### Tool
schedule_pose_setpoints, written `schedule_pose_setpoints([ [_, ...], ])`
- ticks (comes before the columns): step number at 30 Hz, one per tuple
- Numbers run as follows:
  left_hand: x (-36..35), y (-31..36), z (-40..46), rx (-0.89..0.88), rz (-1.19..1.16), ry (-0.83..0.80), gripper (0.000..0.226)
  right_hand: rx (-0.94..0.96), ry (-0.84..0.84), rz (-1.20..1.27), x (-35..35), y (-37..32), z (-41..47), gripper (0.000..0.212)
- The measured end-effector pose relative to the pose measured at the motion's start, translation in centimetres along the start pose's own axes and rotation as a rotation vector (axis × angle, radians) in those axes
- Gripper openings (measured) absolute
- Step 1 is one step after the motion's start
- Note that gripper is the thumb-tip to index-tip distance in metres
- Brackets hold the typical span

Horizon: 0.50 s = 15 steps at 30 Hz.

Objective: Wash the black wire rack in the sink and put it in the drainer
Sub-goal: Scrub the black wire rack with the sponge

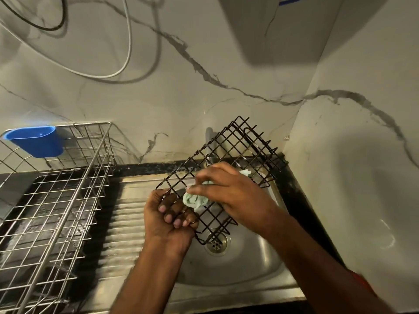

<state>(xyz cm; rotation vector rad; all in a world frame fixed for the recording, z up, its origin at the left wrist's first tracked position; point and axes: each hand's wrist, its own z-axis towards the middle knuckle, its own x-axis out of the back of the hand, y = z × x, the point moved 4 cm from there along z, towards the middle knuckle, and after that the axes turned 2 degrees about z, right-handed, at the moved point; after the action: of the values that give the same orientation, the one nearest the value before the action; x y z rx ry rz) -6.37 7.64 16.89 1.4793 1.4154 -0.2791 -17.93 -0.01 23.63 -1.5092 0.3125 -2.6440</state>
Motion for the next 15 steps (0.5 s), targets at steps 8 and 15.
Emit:
schedule_pose_setpoints([
  [8,0.6,0.1,-0.2,-0.012,0.019,-0.010,0.040,-0.229,0.240,-0.023,3.2,8.4,-0.8,0.036],
  [15,0.9,0.2,-0.1,0.004,-0.013,-0.006,0.042,-0.420,0.483,-0.102,5.3,10.5,-1.3,0.036],
])
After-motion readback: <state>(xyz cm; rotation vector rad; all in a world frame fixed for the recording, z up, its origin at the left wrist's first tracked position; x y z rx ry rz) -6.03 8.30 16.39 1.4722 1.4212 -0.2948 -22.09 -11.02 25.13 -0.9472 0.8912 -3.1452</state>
